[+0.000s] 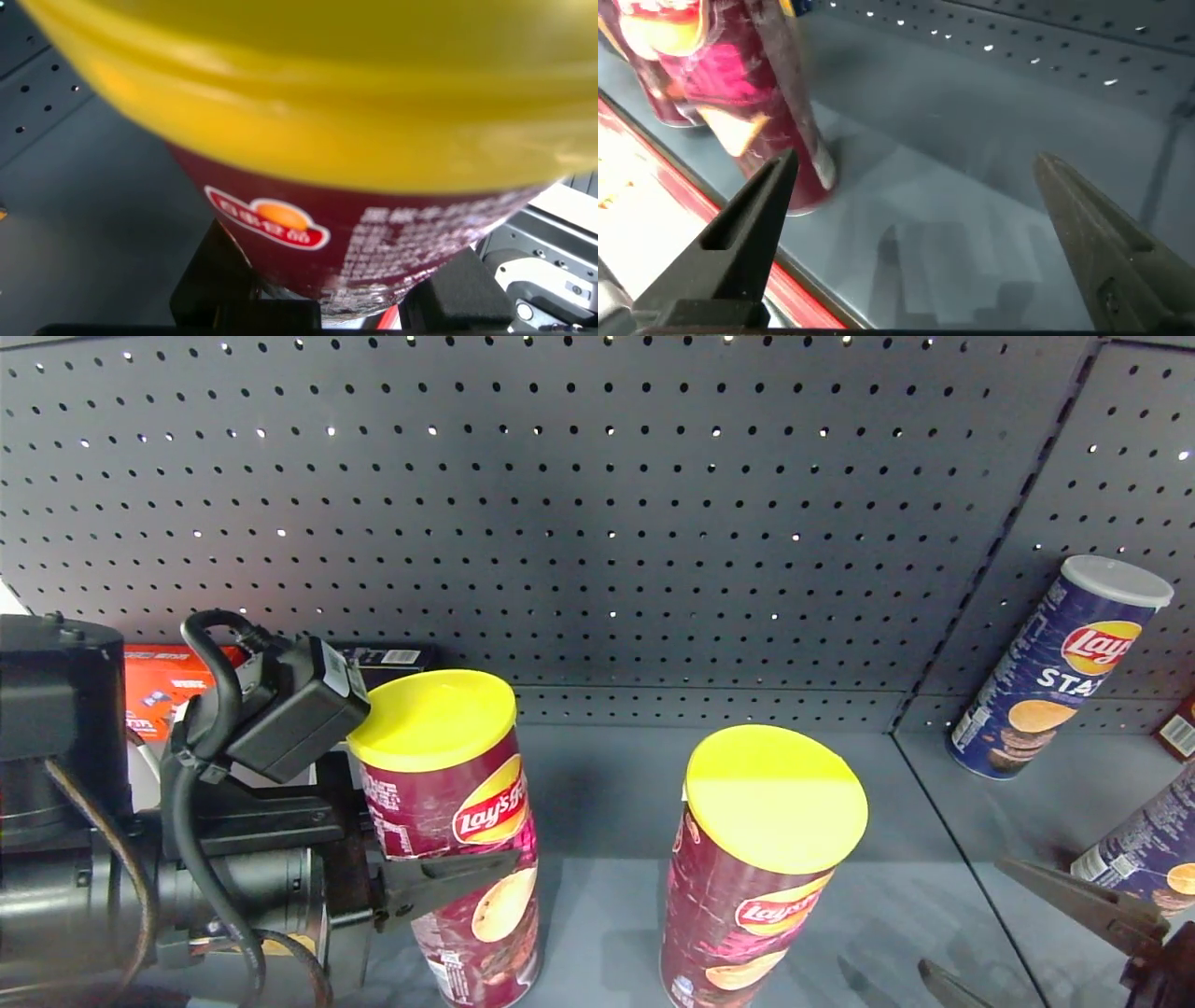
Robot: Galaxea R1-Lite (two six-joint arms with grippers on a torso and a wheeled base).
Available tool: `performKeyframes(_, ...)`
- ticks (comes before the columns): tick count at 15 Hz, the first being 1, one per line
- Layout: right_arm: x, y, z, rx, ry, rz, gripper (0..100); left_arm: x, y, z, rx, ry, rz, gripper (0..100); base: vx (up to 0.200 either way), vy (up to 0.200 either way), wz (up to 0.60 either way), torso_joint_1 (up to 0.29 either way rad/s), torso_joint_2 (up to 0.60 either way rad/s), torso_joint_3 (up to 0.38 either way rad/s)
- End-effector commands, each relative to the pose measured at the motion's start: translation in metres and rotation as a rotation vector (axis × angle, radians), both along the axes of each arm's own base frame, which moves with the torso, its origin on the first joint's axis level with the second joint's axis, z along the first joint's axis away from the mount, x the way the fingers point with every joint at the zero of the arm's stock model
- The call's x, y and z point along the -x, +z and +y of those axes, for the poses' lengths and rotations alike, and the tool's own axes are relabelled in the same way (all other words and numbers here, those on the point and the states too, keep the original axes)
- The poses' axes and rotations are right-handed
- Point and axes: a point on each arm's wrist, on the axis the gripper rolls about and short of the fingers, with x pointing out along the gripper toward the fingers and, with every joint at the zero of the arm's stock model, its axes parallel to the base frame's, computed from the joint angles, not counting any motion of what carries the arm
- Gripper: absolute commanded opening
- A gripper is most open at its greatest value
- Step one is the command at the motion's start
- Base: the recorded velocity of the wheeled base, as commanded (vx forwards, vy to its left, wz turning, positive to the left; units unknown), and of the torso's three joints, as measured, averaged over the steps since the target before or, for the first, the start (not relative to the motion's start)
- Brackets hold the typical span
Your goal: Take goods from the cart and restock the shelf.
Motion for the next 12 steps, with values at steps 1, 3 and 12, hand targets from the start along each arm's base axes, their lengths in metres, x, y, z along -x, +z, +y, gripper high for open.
performKeyframes(1,0.006,0.001,-0.010,-0.019,-0.017,-0.023,100,0.000,0.000,0.000,0.000,0.001,-0.001,0,0.000,0.000,0.00,0.000,0.00,0.000)
performKeyframes(3,0.006,0.002,-0.020,-0.035,-0.087,-0.036,100,0.000,-0.001,0.000,-0.002,0.001,0.003,0,0.000,0.000,0.00,0.000,0.00,0.000)
performKeyframes(12,0.061,-0.034,-0.085,0.116,-0.293,-0.089,100,0.005,-0.006,0.003,-0.006,-0.007,0.012,0,0.000,0.000,0.00,0.000,0.00,0.000)
